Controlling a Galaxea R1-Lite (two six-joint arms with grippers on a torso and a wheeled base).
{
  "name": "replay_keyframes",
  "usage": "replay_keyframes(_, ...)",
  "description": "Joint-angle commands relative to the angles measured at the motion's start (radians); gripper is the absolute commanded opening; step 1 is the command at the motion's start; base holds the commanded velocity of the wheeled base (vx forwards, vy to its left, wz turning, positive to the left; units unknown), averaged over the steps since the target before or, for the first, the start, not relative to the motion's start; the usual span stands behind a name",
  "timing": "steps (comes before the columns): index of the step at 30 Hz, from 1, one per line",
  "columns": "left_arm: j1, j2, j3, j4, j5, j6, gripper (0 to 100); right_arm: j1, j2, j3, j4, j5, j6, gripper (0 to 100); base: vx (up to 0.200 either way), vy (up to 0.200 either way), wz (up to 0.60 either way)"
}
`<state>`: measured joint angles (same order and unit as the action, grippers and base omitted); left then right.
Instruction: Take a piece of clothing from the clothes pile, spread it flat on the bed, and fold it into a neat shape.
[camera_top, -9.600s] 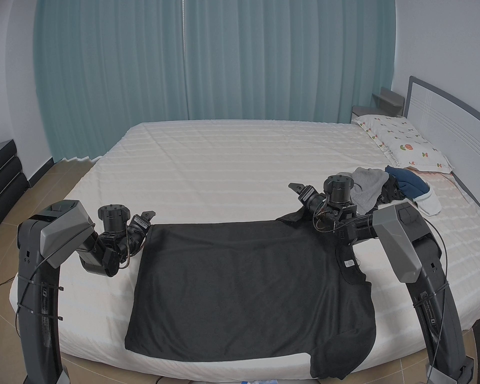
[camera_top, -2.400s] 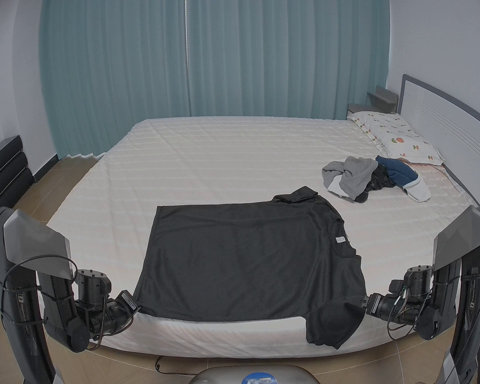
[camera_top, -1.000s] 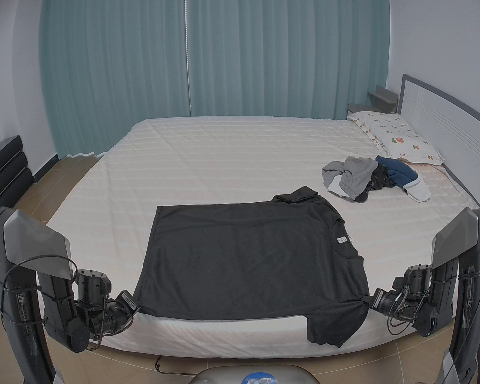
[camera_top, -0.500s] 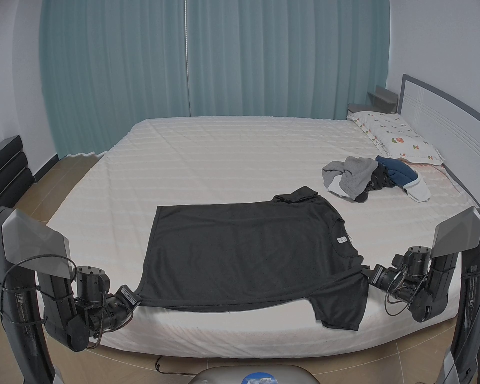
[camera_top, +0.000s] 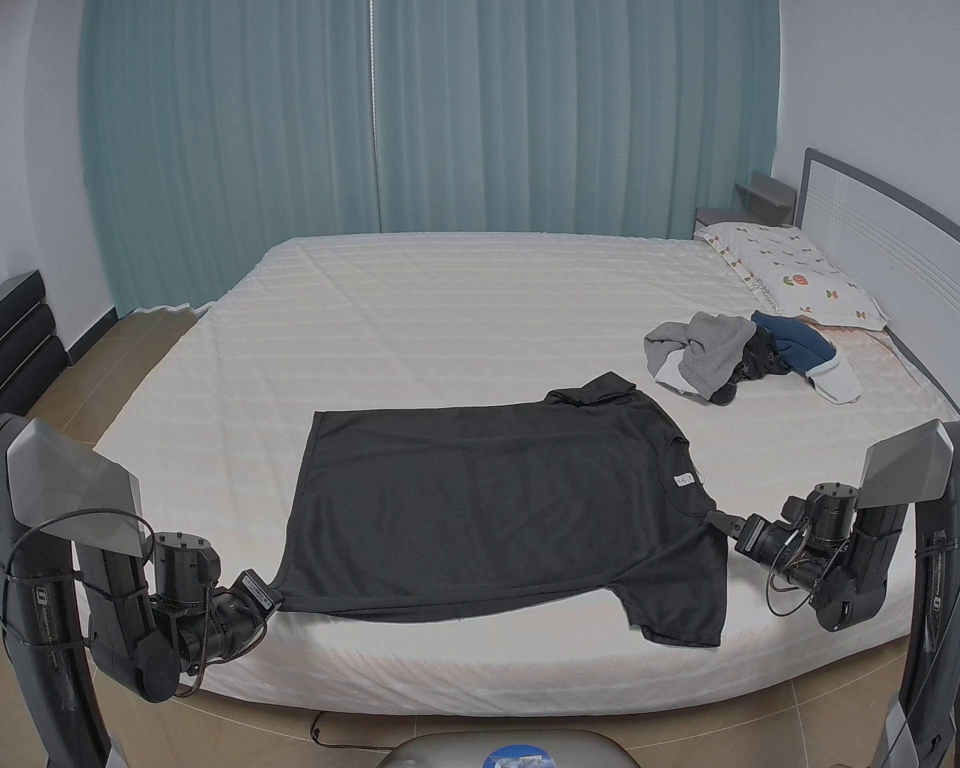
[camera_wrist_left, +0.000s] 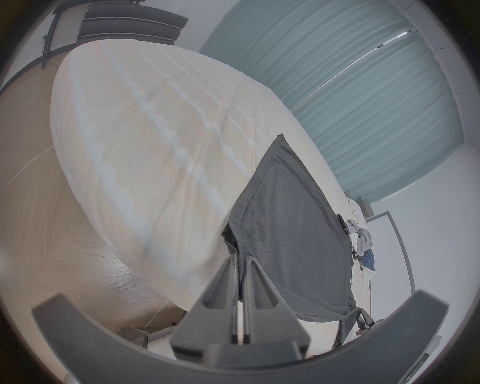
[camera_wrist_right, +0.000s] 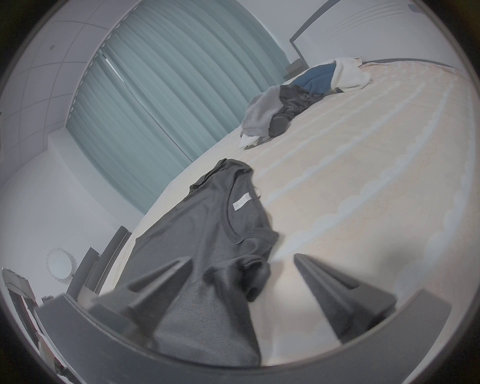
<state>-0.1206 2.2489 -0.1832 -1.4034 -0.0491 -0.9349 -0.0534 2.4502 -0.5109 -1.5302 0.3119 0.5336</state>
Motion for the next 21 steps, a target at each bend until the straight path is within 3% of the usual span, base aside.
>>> replay_keyframes(1,0.001,0.006,-0.001,0.0,0.0,-0.001,0,-0.051,-0.037,0.097,-0.033,0.093,-0.001,100,0.0,0.0,0.0)
replay_keyframes(5,0.001,0.008,0.001,0.0,0.0,-0.001,0,-0.043,-0.04,0.15,-0.036,0.156,-0.018,100,0.0,0.0,0.0)
replay_keyframes(10,0.001,0.009,0.001,0.0,0.0,-0.001,0,-0.011,-0.01,0.144,-0.034,0.159,-0.069,100,0.0,0.0,0.0)
replay_keyframes(14,0.001,0.008,0.005,0.0,0.0,-0.001,0,-0.002,0.027,0.143,-0.036,0.153,-0.159,100,0.0,0.0,0.0)
replay_keyframes(21,0.001,0.009,-0.001,0.0,0.0,-0.001,0,0.0,0.033,0.126,-0.036,0.157,-0.173,100,0.0,0.0,0.0)
